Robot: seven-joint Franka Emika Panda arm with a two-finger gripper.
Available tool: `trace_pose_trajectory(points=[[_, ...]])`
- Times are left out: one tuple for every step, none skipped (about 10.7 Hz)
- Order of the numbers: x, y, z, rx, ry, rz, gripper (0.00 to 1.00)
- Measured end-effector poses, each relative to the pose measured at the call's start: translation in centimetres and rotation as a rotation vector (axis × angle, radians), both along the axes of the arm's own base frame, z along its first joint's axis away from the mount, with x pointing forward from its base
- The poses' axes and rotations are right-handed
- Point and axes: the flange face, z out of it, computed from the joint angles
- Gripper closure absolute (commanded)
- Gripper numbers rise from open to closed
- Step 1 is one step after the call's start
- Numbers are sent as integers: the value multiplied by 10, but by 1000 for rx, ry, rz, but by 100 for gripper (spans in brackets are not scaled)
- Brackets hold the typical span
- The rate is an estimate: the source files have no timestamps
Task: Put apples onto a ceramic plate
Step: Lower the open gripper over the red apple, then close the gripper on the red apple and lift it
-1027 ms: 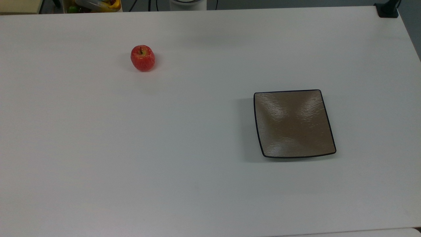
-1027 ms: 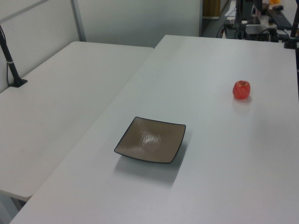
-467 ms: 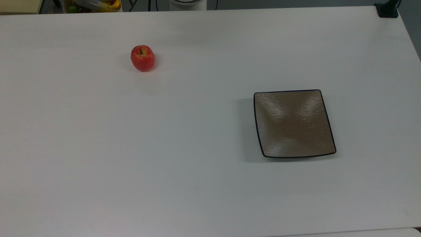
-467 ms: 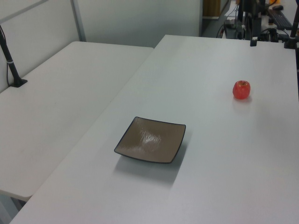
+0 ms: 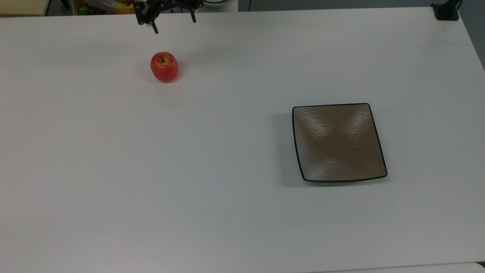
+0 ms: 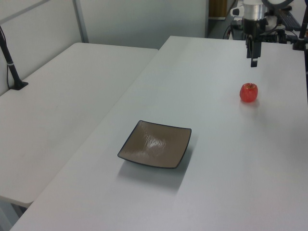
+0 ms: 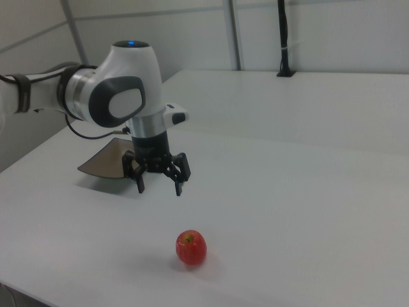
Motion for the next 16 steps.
trace_pose_trajectory(points=[[3, -2, -11, -14, 9, 4, 0], [7, -4, -22, -25, 14, 6, 0], [10, -6, -34, -43, 17, 12, 0], [11, -8, -46, -62, 16, 19, 0], [13, -9, -58, -74, 13, 26, 0], [14, -10, -67, -81, 10, 30, 0], [15, -11, -77, -86, 7, 32, 0], [16, -11, -86, -96, 9, 40, 0], [17, -12, -95, -108, 2, 49, 0], [18, -13, -102, -112, -9, 51, 0], [18, -15, -108, -119, -20, 53, 0], [16, -18, -115, -135, -23, 64, 0], [13, -21, -123, -152, -25, 77, 0], [10, -23, -131, -160, -27, 82, 0], [7, -25, -139, -167, -29, 89, 0], [5, -27, -146, -174, -28, 97, 0]])
